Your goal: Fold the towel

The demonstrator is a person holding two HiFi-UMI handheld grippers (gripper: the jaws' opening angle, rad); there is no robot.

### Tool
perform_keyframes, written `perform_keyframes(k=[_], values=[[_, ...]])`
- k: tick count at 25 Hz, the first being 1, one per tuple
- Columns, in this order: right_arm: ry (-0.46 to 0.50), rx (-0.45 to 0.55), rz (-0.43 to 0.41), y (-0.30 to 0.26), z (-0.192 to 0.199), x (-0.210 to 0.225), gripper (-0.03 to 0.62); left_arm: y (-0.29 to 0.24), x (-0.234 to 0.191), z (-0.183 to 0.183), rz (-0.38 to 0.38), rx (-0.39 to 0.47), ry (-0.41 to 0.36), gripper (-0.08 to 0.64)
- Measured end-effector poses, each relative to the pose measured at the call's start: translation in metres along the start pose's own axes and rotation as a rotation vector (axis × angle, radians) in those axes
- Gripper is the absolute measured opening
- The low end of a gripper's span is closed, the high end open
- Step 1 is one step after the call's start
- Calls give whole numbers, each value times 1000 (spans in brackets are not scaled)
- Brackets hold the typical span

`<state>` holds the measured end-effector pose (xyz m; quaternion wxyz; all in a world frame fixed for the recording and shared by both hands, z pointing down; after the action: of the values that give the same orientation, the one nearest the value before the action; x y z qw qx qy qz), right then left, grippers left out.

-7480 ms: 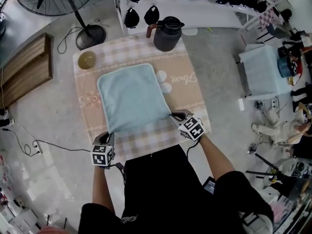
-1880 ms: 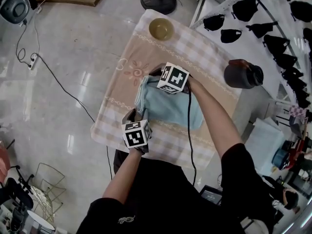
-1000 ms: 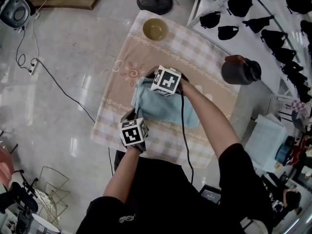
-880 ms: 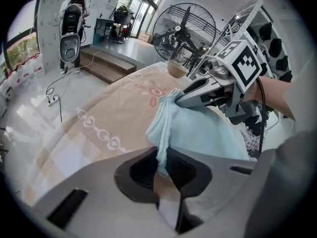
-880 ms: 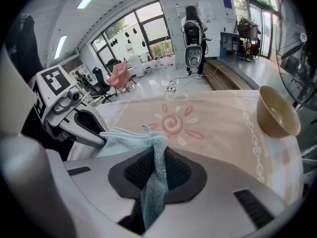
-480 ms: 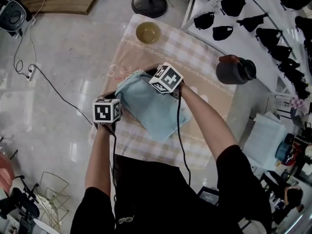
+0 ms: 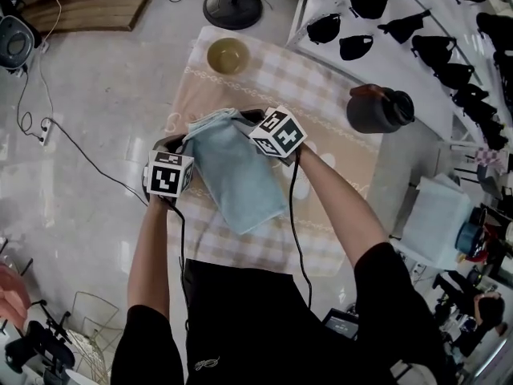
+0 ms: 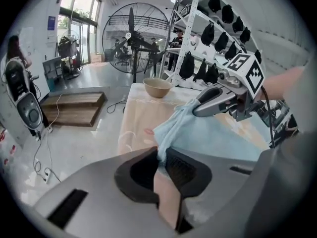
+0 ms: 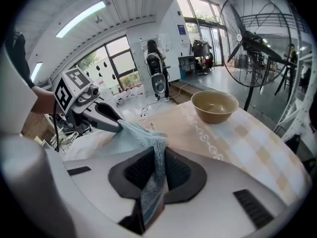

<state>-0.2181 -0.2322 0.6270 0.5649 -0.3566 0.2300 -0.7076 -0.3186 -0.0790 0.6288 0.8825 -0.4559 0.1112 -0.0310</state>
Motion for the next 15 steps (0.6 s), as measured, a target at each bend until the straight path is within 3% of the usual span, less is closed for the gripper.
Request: perform_keyframes(k=[7,15], values=[[55,117,17,38,-1,-23,52,38,27,-4,-3,111,-62,49],[82,154,86,76,20,-56,54,70,69,7,35,158,-142,49]])
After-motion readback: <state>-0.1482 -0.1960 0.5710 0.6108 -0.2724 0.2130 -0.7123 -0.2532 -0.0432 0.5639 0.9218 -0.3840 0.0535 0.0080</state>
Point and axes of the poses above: the fingertips, and each gripper's own axes: y backward along the fingers, x to its right, z out of its underside, the point moved 6 cm from there along y, backward along the fingers
